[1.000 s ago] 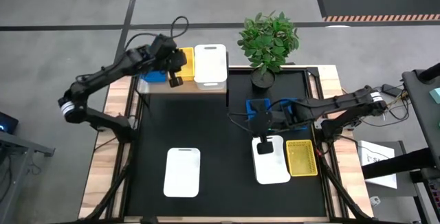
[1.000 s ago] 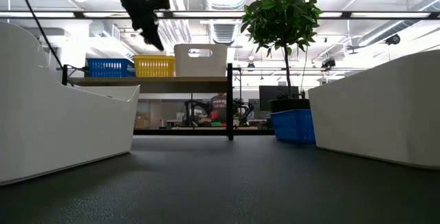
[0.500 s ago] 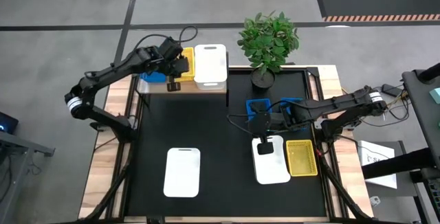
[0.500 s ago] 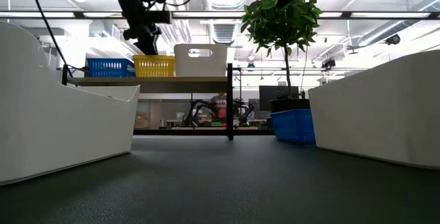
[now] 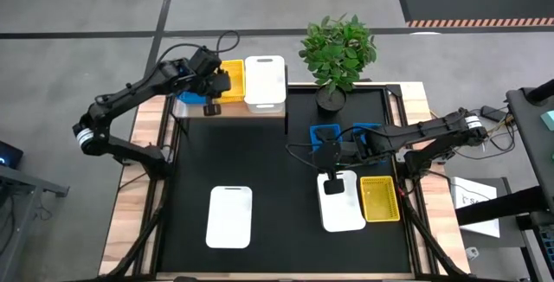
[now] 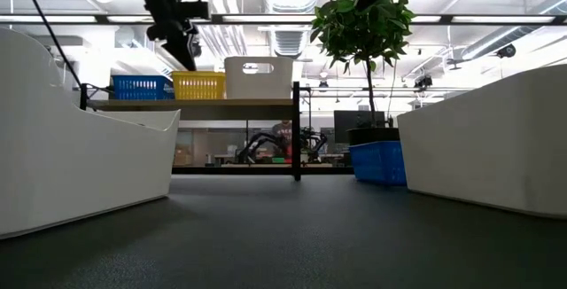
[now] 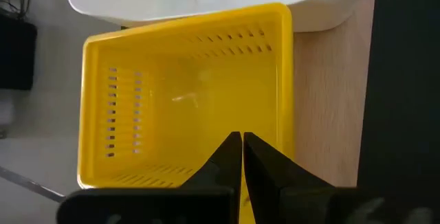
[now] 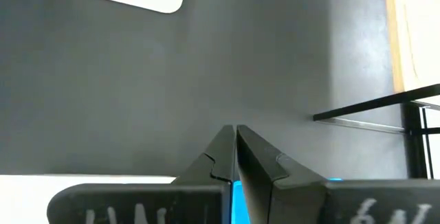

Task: Stack baskets on shelf by color
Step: Stack the left yellow bin into the yellow bin on the shelf

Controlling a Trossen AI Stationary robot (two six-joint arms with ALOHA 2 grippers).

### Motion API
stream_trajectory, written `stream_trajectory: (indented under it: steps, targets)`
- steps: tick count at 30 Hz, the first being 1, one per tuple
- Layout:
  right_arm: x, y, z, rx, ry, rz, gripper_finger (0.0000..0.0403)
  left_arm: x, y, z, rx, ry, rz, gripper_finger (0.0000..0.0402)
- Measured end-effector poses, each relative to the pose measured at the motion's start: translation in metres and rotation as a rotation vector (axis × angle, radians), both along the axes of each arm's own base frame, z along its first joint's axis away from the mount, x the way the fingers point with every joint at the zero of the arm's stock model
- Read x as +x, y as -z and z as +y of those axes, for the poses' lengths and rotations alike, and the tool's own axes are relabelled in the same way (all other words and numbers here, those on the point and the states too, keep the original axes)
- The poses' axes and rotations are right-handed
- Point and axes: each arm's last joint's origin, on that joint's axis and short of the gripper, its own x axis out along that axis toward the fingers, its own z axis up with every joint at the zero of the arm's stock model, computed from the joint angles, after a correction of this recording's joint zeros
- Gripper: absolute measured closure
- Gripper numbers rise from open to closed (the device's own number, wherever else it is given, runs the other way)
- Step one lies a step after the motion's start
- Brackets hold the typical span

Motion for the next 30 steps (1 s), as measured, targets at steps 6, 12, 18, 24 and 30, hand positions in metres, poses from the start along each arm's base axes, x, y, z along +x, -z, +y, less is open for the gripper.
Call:
stream_trajectory:
  steps: [6, 12, 18, 24, 30]
  targets:
    - [-0.0002, 0.0000, 0.0005, 0.004, 0.003, 0.000, 0.0394, 0.0036, 0.0058, 0.0028, -0.019, -0.016, 0.005, 0.0401]
    - [-0.0011, 0.0002, 0.0036, 0.005, -0.005, 0.004, 0.0394, 0.0001, 0.0072, 0.0001, -0.044, -0.017, 0.036, 0.0401]
    - [-0.0015, 0.0002, 0.0056, 0.005, -0.012, 0.004, 0.0394, -0.0014, 0.0061, -0.0012, -0.048, -0.017, 0.042, 0.0401]
    - [-0.0020, 0.0005, 0.0055, 0.014, 0.001, 0.008, 0.0394, -0.0030, 0.0069, -0.0025, -0.060, -0.013, 0.061, 0.0401]
    - [-0.0030, 0.0013, 0.0053, 0.015, 0.007, 0.021, 0.0394, -0.0044, 0.0053, -0.0035, -0.030, 0.044, 0.085, 0.0401]
